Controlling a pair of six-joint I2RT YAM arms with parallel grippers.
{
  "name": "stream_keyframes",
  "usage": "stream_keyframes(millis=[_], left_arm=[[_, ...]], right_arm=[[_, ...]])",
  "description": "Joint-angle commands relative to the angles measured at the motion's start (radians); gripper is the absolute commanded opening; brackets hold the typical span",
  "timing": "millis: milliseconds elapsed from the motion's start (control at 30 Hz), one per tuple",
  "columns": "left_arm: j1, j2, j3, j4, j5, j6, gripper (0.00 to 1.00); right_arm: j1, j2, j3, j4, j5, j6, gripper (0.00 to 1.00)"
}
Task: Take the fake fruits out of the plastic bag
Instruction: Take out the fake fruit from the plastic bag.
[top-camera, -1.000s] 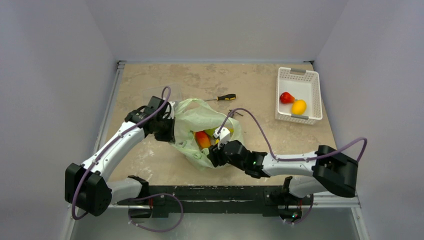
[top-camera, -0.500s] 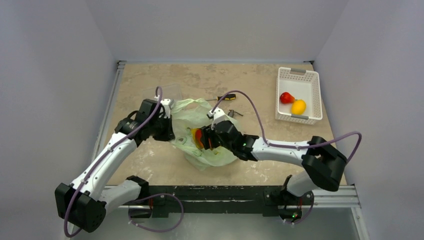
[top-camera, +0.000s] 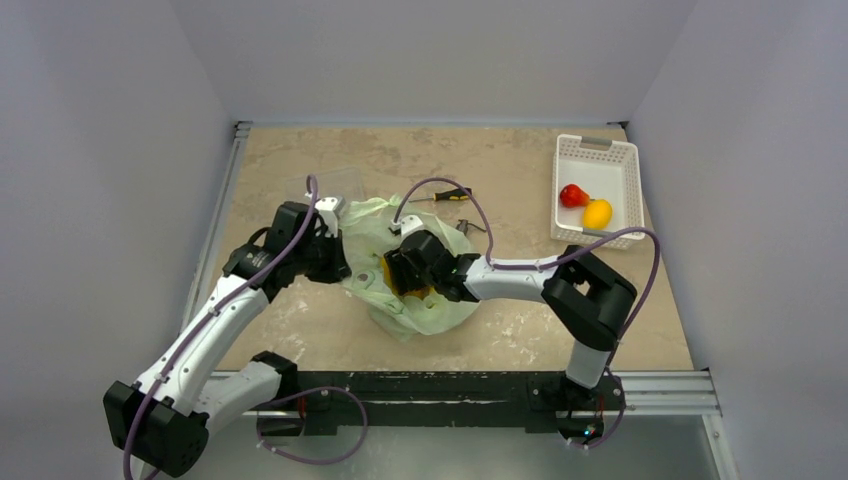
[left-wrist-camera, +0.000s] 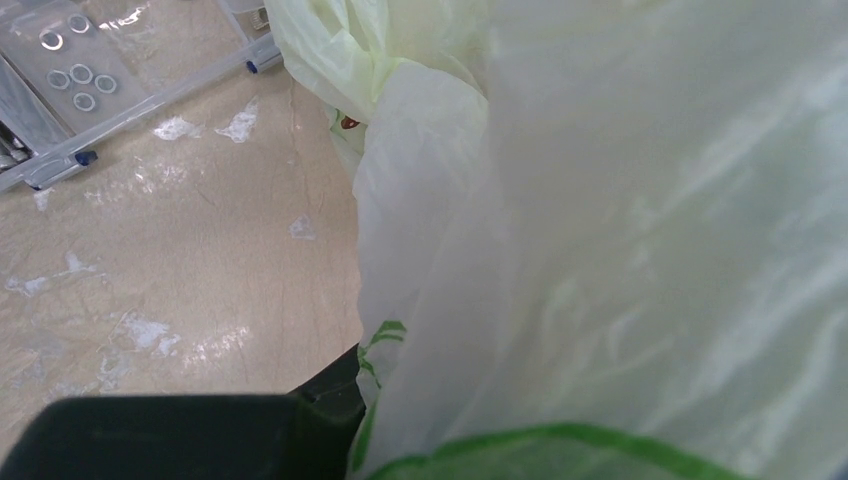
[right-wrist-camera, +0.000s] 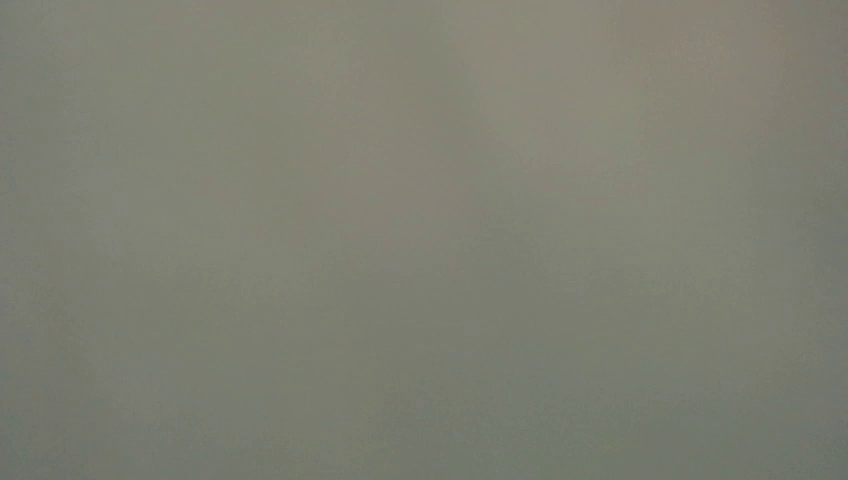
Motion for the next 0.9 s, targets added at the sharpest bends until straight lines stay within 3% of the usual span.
stream_keyframes(millis=[0, 133, 200, 267, 300, 567, 867], left_arm=[[-0.005, 0.002, -0.001, 0.028, 0.008, 0.000, 0.00], [-0.005, 0.017, 0.005, 0.015, -0.012, -0.001, 0.00], [-0.006, 0.017, 0.009, 0.006, -0.033, -0.002, 0.00], [-0.006, 0.012, 0.010, -0.001, -0.061, -0.005, 0.00], [-0.006, 0.009, 0.010, -0.003, -0.074, -0.007, 0.00], [-0.006, 0.009, 0.018, -0.021, -0.134, -0.012, 0.00], [-0.005, -0.003, 0.018, -0.026, -0.174, -0.016, 0.00]], right_arm=[[0.000, 0.003, 0.044, 0.009, -0.038, -0.019, 0.55], [0.000, 0.000, 0.049, 0.017, -0.064, -0.027, 0.39], [-0.001, -0.018, 0.052, 0.008, -0.064, -0.030, 0.25], [-0.001, -0.060, 0.041, 0.009, -0.054, -0.023, 0.05], [-0.001, -0.092, 0.028, 0.017, -0.055, -0.024, 0.00], [-0.001, -0.300, -0.109, 0.188, -0.167, -0.042, 0.00], [0.000, -0.335, -0.189, 0.285, -0.335, -0.142, 0.00]])
